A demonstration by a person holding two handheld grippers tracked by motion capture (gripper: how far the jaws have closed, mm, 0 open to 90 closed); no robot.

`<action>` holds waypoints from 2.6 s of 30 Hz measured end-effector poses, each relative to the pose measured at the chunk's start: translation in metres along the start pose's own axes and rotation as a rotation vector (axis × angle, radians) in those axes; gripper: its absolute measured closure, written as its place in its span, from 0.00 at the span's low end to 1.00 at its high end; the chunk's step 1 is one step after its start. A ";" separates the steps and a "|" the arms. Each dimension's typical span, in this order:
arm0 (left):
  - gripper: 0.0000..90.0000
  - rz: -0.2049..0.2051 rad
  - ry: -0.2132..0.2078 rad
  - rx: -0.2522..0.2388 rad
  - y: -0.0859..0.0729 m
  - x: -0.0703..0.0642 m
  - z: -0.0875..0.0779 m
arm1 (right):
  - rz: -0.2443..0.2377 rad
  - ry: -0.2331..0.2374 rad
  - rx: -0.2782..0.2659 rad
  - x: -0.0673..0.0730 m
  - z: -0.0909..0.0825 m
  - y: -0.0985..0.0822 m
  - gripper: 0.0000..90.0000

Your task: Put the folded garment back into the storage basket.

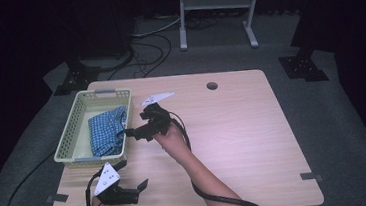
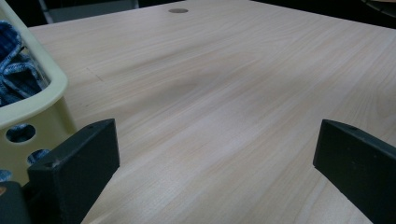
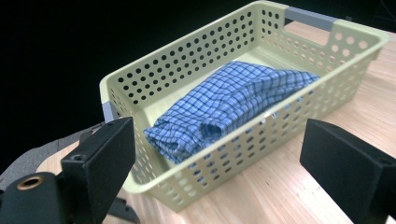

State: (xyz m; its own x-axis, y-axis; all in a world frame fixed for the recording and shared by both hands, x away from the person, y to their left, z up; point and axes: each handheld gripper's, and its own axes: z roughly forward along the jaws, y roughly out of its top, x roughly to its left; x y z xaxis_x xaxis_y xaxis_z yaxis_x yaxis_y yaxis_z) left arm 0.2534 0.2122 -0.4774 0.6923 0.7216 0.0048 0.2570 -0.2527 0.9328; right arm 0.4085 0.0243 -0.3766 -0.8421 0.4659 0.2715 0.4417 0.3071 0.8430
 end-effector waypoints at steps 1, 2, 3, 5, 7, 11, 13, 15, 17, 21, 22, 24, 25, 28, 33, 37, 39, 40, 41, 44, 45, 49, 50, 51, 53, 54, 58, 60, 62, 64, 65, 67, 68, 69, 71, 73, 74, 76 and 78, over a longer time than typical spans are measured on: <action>0.00 0.000 -0.001 0.000 0.000 0.000 0.000 | 0.001 -0.003 -0.001 0.000 -0.003 -0.001 0.11; 0.00 0.000 0.000 0.001 0.000 0.000 0.000 | -0.002 -0.006 0.001 0.000 -0.006 -0.002 0.11; 0.00 -0.001 0.001 -0.001 0.000 0.000 0.000 | -0.004 -0.008 -0.001 0.000 -0.008 -0.003 0.11; 0.00 -0.001 0.001 0.002 0.000 0.000 0.000 | -0.009 -0.012 -0.001 -0.001 -0.015 -0.005 0.11; 0.00 -0.004 0.001 -0.001 0.000 0.000 0.000 | -0.015 -0.015 -0.009 -0.001 -0.022 -0.008 0.11; 0.00 -0.007 0.002 0.001 0.000 0.000 0.000 | -0.007 -0.025 -0.026 -0.002 -0.036 -0.015 0.11; 0.00 -0.008 0.004 0.000 0.000 0.000 0.000 | -0.007 -0.036 -0.026 -0.002 -0.043 -0.018 0.11; 0.00 -0.010 0.005 0.000 0.000 0.000 0.000 | -0.015 -0.036 -0.018 -0.003 -0.048 -0.021 0.11; 0.00 -0.010 0.006 0.001 0.000 0.001 0.000 | -0.024 -0.056 -0.012 -0.002 -0.054 -0.024 0.11; 0.00 -0.012 0.005 0.001 0.000 0.001 0.000 | -0.018 -0.062 -0.023 -0.003 -0.067 -0.031 0.11; 0.00 -0.011 0.006 0.000 0.000 0.001 0.000 | -0.017 -0.064 -0.027 -0.004 -0.070 -0.032 0.11; 0.00 -0.011 0.007 0.001 0.000 0.001 0.000 | -0.013 -0.070 -0.034 -0.005 -0.076 -0.036 0.11; 0.00 -0.008 0.007 0.001 0.000 0.001 0.000 | -0.010 -0.075 -0.036 -0.006 -0.079 -0.038 0.11; 0.00 -0.015 0.007 0.003 0.000 0.001 0.000 | 0.006 -0.082 -0.043 -0.009 -0.089 -0.045 0.11; 0.00 -0.014 0.010 0.002 0.000 0.001 0.000 | 0.014 -0.104 -0.061 -0.013 -0.107 -0.055 0.11; 0.00 -0.016 0.010 0.004 0.000 0.001 0.001 | 0.030 -0.126 -0.072 -0.017 -0.123 -0.066 0.11; 0.00 -0.018 0.009 0.003 0.000 0.001 0.001 | 0.038 -0.144 -0.078 -0.021 -0.133 -0.074 0.11; 0.00 -0.016 0.007 0.002 0.000 0.001 0.001 | 0.039 -0.145 -0.081 -0.022 -0.136 -0.076 0.11; 0.00 -0.014 0.008 0.002 0.000 0.001 0.001 | 0.040 -0.152 -0.087 -0.023 -0.140 -0.079 0.11; 0.00 -0.013 0.009 0.003 0.000 0.001 0.001 | 0.057 -0.167 -0.096 -0.026 -0.151 -0.086 0.11; 0.00 -0.013 0.010 0.003 0.000 0.001 0.001 | 0.058 -0.176 -0.101 -0.026 -0.154 -0.089 0.11; 0.00 -0.015 0.012 0.005 0.000 0.001 0.001 | 0.065 -0.193 -0.109 -0.029 -0.163 -0.099 0.11; 0.00 -0.015 0.014 0.005 0.000 0.001 0.001 | 0.067 -0.195 -0.111 -0.029 -0.166 -0.102 0.11; 0.00 -0.015 0.014 0.004 0.000 0.001 0.001 | 0.066 -0.198 -0.114 -0.029 -0.168 -0.103 0.11; 0.00 -0.017 0.015 0.005 0.000 0.000 0.001 | 0.066 -0.211 -0.120 -0.030 -0.173 -0.108 0.11; 0.00 -0.017 0.016 0.005 0.000 0.000 0.001 | 0.070 -0.216 -0.127 -0.030 -0.176 -0.111 0.11; 0.00 -0.016 0.016 0.009 0.000 0.001 0.001 | 0.093 -0.233 -0.155 -0.034 -0.187 -0.123 0.11; 0.00 -0.016 0.018 0.009 0.000 0.000 0.001 | 0.100 -0.243 -0.162 -0.036 -0.192 -0.129 0.11; 0.00 -0.017 0.019 0.010 0.000 0.000 0.001 | 0.106 -0.257 -0.160 -0.038 -0.196 -0.136 0.11; 0.00 -0.019 0.020 0.010 0.000 0.001 0.001 | 0.112 -0.271 -0.168 -0.040 -0.201 -0.143 0.11; 0.00 -0.020 0.020 0.011 0.000 0.001 0.001 | 0.115 -0.276 -0.169 -0.041 -0.203 -0.146 0.11; 0.00 -0.021 0.020 0.012 0.000 0.001 0.001 | 0.116 -0.303 -0.171 -0.043 -0.208 -0.153 0.11; 0.00 -0.021 0.021 0.012 0.000 0.001 0.001 | 0.118 -0.309 -0.175 -0.044 -0.210 -0.155 0.11; 0.00 -0.021 0.021 0.012 0.000 0.001 0.001 | 0.122 -0.311 -0.175 -0.045 -0.212 -0.158 0.11; 0.00 -0.020 0.022 0.014 0.000 0.001 0.002 | 0.126 -0.329 -0.166 -0.048 -0.216 -0.165 0.11; 0.00 -0.021 0.020 0.017 0.001 0.001 0.002 | 0.143 -0.326 -0.156 -0.050 -0.219 -0.171 0.11; 0.00 -0.021 0.020 0.017 0.001 0.001 0.002 | 0.147 -0.334 -0.154 -0.051 -0.221 -0.174 0.11; 0.00 -0.020 0.020 0.017 0.001 0.001 0.002 | 0.155 -0.336 -0.155 -0.052 -0.223 -0.181 0.11; 0.00 -0.020 0.020 0.017 0.001 0.001 0.002 | 0.163 -0.348 -0.152 -0.053 -0.225 -0.187 0.11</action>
State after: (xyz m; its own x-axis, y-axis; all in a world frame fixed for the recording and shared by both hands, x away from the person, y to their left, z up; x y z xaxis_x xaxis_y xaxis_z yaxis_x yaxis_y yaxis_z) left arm 0.2553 0.2118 -0.4775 0.6735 0.7392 -0.0066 0.2819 -0.2485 0.9267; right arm 0.3013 -0.2443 -0.4439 -0.5988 0.7589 0.2559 0.4878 0.0922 0.8681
